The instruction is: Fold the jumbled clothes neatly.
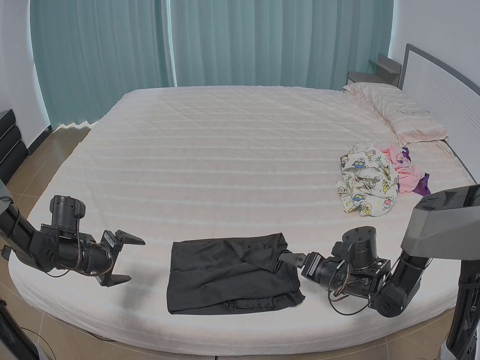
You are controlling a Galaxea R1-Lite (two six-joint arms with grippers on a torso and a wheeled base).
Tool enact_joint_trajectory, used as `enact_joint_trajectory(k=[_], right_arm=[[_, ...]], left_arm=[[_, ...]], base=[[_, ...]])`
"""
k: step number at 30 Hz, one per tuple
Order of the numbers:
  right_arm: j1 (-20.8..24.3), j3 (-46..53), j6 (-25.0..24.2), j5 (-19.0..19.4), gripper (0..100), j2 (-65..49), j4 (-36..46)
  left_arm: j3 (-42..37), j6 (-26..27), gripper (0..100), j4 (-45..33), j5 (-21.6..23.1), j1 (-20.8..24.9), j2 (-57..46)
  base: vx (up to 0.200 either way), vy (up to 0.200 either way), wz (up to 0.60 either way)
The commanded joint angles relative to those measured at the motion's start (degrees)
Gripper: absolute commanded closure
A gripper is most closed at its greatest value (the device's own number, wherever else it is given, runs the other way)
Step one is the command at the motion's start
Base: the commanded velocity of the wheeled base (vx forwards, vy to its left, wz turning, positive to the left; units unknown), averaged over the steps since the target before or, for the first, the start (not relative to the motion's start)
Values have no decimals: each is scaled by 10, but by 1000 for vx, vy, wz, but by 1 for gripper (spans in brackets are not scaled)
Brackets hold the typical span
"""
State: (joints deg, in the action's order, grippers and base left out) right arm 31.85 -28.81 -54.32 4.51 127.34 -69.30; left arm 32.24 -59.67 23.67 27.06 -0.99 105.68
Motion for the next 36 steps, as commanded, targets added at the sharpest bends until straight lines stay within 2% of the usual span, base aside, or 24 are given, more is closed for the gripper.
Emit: enact_joint_trajectory(k=[1, 11, 19, 24, 25, 31, 36], right_arm=[[24, -17, 0, 1, 0, 8, 14], [55, -63, 4, 0, 0, 54, 28], [57, -151, 10, -2, 0, 81, 103], [50, -197, 17, -22, 0, 98, 132], [48, -204, 19, -23, 100, 100, 138], [43, -210, 19, -24, 100, 99, 139], [21, -232, 19, -24, 100, 97, 156]], left_arm=[[-1, 0, 0, 1, 2, 0, 1], [-3, 3, 0, 1, 1, 1, 3], [-8, 4, 0, 16, 0, 1, 3], [-20, 4, 0, 40, 0, 1, 3], [-21, 4, 0, 46, 0, 1, 4], [-24, 4, 0, 49, 0, 2, 4], [-24, 4, 0, 49, 0, 2, 4]], base=[[0, 0, 0], [0, 0, 0], [0, 0, 0], [0, 0, 0], [0, 0, 0], [0, 0, 0], [0, 0, 0]])
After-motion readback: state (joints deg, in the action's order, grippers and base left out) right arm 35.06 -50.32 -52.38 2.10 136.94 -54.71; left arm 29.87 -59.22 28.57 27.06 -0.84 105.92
